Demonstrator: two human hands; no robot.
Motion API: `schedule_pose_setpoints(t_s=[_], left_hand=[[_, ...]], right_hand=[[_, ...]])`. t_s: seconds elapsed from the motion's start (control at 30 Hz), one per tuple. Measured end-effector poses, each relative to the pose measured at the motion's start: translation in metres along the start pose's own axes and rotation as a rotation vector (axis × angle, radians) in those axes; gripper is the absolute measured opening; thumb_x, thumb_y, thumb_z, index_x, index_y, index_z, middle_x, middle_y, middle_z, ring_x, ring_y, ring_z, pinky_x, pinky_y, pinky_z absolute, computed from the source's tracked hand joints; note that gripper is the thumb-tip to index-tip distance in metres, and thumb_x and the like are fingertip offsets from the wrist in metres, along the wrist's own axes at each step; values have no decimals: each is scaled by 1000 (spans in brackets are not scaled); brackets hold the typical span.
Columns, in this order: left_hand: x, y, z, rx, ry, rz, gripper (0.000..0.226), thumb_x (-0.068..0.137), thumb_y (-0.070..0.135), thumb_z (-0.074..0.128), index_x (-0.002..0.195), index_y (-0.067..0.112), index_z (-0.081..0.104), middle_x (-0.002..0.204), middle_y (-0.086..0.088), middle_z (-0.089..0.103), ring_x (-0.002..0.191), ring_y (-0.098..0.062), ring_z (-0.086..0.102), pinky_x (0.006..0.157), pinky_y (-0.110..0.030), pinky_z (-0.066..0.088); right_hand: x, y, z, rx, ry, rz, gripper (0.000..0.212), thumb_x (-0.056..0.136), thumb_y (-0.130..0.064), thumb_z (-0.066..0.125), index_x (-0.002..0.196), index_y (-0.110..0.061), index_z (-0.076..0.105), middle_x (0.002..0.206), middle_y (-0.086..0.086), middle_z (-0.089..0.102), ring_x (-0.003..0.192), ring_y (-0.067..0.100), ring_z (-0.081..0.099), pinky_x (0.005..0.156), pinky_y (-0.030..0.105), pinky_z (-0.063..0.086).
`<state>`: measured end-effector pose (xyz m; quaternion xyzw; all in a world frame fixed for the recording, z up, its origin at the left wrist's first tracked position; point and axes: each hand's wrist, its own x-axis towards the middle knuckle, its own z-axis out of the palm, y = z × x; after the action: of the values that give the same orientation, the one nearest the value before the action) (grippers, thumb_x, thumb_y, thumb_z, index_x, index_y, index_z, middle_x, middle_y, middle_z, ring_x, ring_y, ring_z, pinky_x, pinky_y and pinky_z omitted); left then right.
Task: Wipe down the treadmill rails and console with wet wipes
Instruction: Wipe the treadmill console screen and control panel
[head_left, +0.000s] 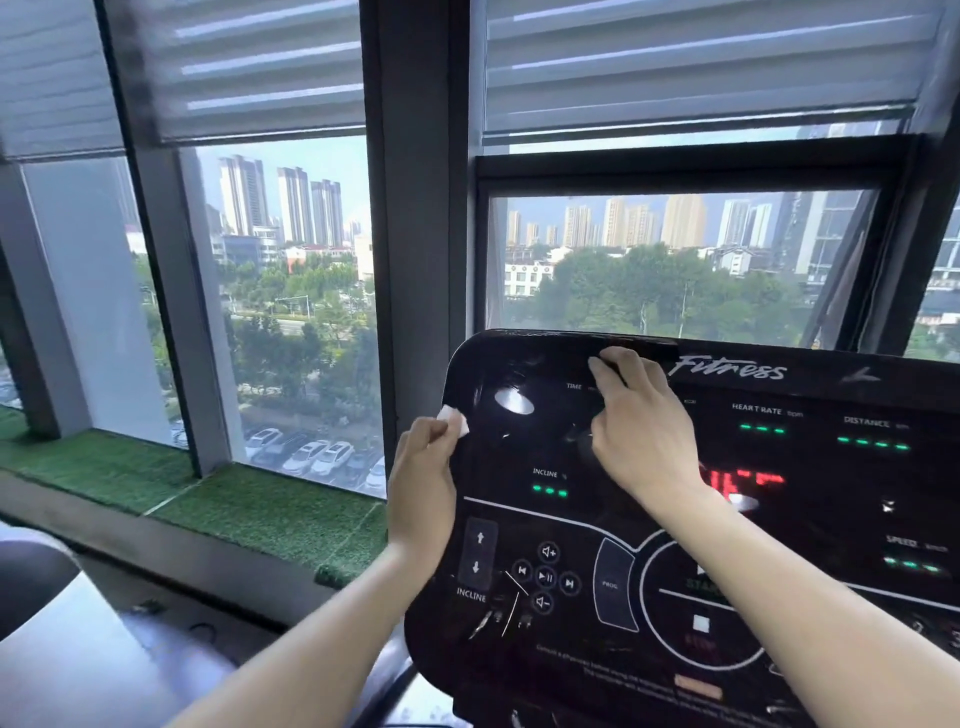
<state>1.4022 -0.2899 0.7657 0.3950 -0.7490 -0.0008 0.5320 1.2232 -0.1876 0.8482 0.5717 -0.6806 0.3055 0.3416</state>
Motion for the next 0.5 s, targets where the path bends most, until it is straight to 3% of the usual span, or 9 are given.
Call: schedule_pose_setpoints(t_s=[0.07, 0.17, 0.3, 0.37, 0.5], left_hand=[[-12, -5, 0, -15, -27, -2, 49, 85, -12, 54, 126, 15, 62, 103, 8, 53, 94, -10, 48, 78, -11, 33], [23, 3, 1, -98, -42, -26, 32, 96, 2, 48, 123, 14, 62, 103, 16, 46, 97, -6, 45, 81, -11, 35], [57, 13, 7, -117, -4, -34, 26, 100, 10, 45, 118, 14, 63, 100, 17, 45, 94, 1, 42, 78, 3, 27], [34, 12, 5, -103, -8, -31, 31, 97, 4, 48, 122, 15, 62, 102, 16, 47, 94, 4, 39, 78, 2, 27], [-37, -5, 7, -26, -26, 62, 54, 80, -14, 61, 126, 13, 61, 105, 2, 59, 95, -9, 48, 86, -10, 34]], right_hand=[[0, -1, 1, 3, 6, 0, 52, 59, 9, 69, 110, 2, 63, 117, 13, 60, 100, 37, 58, 65, 38, 54], [3, -3, -1, 30, -3, 27, 46, 66, 6, 65, 111, 2, 63, 119, 12, 58, 103, 37, 54, 69, 39, 51], [3, -4, -6, 41, -39, 42, 43, 73, 3, 59, 116, 1, 60, 125, 9, 54, 111, 34, 49, 75, 40, 50], [-1, -5, -6, 56, -34, 57, 43, 72, 3, 59, 115, 0, 60, 125, 9, 54, 110, 33, 49, 74, 41, 51], [-13, -6, -4, 47, -48, 56, 39, 71, 4, 59, 109, 1, 62, 120, 8, 55, 105, 32, 51, 71, 37, 48]])
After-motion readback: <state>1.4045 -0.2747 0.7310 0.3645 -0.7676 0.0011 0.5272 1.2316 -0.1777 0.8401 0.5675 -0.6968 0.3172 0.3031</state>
